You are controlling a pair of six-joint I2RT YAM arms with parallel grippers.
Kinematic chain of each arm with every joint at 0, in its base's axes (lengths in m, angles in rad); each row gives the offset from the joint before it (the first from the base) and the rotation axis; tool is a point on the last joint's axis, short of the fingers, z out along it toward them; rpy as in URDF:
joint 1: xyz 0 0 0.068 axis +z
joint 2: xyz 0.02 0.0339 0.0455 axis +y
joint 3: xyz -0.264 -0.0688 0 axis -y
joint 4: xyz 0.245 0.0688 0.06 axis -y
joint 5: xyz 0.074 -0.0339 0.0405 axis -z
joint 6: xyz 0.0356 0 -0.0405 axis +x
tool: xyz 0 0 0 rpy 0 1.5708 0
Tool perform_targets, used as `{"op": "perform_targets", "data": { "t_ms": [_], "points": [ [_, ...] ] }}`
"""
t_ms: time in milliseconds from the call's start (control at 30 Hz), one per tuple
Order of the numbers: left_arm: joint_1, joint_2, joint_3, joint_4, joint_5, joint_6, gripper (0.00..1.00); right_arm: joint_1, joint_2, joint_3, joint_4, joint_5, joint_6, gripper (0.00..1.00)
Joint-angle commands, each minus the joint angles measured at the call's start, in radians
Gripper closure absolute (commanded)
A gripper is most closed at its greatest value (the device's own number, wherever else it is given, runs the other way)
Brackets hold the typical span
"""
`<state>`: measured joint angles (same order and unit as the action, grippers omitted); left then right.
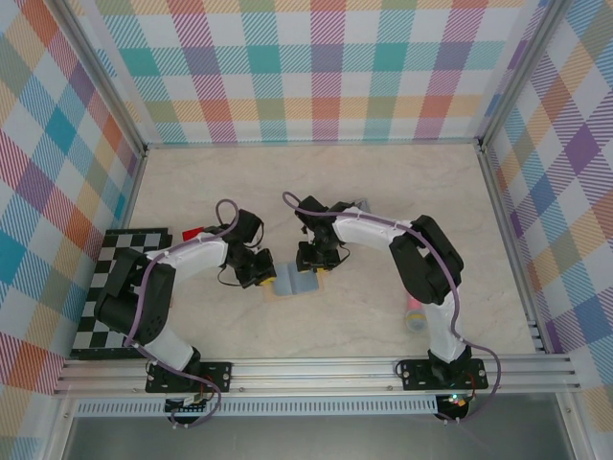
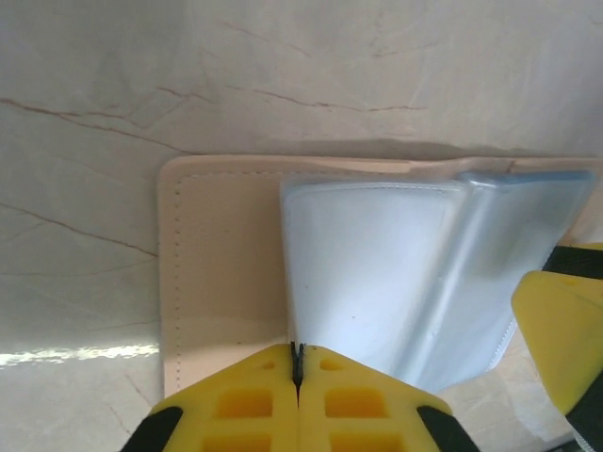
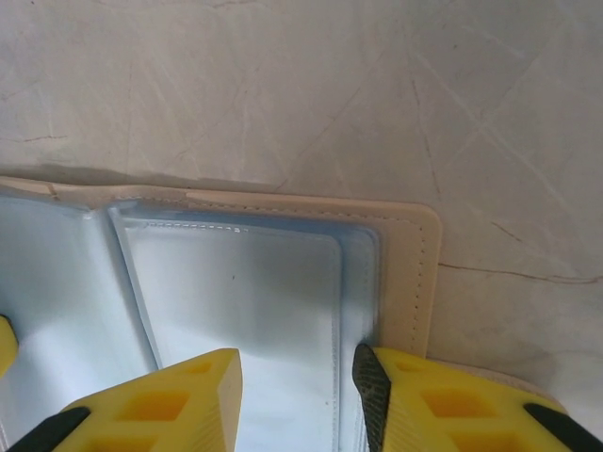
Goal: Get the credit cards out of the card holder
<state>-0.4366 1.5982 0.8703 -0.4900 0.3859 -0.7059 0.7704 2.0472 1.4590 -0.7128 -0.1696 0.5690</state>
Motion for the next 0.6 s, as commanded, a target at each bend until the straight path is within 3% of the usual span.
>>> {"op": "perform_targets", "data": {
  "t_ms": [0,367,567],
  "points": [
    [-0.014,0.011,0.025,0.039,0.056,0.007,1.00,0.006,0.038,0.007,-0.030,-0.016,0.013,0.62],
    [-0.037,0.058,0.048,0.087,0.089,0.003,1.00,0.006,0.042,-0.014,-0.013,-0.042,0.032,0.64],
    [-0.035,0.073,0.131,-0.011,0.049,0.078,1.00,0.003,-0.020,-0.041,0.030,-0.045,0.053,0.64]
  ]
}}
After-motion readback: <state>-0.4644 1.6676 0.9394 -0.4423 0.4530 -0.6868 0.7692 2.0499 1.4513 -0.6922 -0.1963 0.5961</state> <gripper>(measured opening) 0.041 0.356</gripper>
